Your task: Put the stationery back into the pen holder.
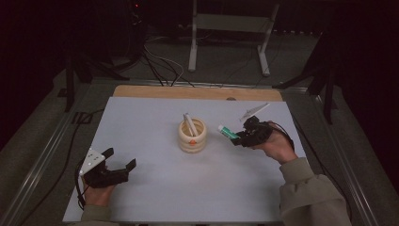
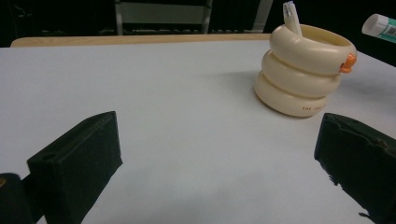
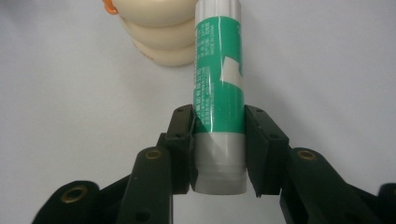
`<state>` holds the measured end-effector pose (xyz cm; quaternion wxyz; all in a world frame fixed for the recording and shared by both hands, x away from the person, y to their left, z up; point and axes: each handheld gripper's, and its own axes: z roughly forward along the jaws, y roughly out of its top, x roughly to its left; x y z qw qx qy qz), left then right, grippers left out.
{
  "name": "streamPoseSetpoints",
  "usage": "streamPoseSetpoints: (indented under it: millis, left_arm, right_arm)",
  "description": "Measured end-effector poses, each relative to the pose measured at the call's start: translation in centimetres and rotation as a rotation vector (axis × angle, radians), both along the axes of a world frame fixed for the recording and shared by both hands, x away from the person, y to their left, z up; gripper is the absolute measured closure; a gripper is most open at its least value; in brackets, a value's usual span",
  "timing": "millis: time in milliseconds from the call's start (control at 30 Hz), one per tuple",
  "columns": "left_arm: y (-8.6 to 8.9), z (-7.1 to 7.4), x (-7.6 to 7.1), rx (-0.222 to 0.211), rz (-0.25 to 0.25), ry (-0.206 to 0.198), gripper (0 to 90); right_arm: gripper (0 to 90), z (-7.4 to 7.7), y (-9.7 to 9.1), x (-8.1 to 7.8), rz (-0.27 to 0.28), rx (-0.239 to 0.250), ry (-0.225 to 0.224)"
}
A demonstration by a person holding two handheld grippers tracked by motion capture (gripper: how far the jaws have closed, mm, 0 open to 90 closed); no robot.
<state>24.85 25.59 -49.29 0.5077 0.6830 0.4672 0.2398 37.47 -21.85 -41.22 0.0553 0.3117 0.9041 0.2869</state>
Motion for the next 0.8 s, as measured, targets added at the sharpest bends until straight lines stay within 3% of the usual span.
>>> streamPoseSetpoints:
  millis: [800]
  left_arm:
    - [0.1,0.0,0.0,-0.002,0.002,-0.003,1.0]
  right_arm:
    - [65.5,1.6,2.9,0.5,0.059,-0.011,-0.009]
